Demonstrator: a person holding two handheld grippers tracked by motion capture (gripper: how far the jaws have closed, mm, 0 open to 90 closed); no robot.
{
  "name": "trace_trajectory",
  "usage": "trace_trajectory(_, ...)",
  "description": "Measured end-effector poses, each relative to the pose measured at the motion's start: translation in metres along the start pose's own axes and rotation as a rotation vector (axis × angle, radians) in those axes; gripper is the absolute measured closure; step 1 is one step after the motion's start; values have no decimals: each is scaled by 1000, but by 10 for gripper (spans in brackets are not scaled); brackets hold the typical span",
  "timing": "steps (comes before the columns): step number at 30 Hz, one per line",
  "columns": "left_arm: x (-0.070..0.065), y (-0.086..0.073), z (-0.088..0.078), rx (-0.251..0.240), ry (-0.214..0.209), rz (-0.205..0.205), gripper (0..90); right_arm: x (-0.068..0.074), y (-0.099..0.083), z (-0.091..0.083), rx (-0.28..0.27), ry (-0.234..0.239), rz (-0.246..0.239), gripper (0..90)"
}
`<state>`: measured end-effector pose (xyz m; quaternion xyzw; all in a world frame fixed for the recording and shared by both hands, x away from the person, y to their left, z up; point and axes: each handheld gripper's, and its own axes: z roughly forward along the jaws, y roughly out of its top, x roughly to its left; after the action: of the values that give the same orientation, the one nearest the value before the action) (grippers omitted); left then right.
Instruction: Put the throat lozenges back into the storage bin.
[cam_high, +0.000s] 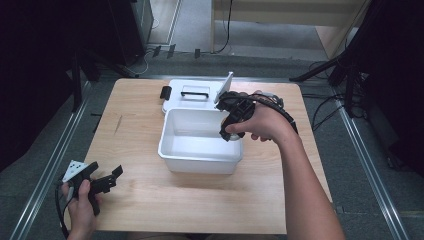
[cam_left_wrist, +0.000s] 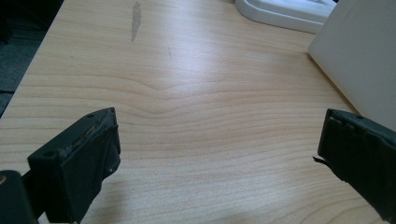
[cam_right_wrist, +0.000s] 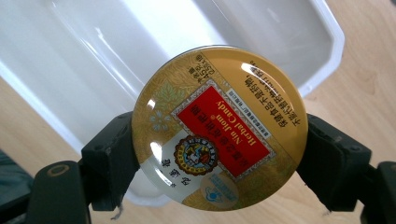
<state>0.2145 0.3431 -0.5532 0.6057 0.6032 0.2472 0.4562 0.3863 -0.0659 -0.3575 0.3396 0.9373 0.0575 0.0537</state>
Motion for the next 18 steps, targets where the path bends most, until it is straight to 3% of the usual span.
trace_trajectory(3,0,0,0,0,1,-2,0,4,4,3,-17,-12,-62,207)
trace_trajectory(5,0,0,0,0,1,-2,0,5,5,4,-26,-9,-65,206)
trace_trajectory(6,0,0,0,-1,0,-2,0,6,6,4,-32,-6,-88,206)
trace_trajectory(7,0,0,0,-1,0,-3,0,9,7,7,-47,-5,-142,206)
trace_trajectory(8,0,0,0,0,0,-3,0,9,7,7,-47,-5,-142,206)
trace_trajectory(11,0,0,0,0,0,-4,0,14,7,9,-73,-12,-261,206)
trace_trajectory(15,1,0,0,-1,0,-9,0,16,9,9,-80,-32,-350,206)
trace_trajectory(18,1,0,0,-2,-2,-9,0,18,9,10,-73,-41,-390,206)
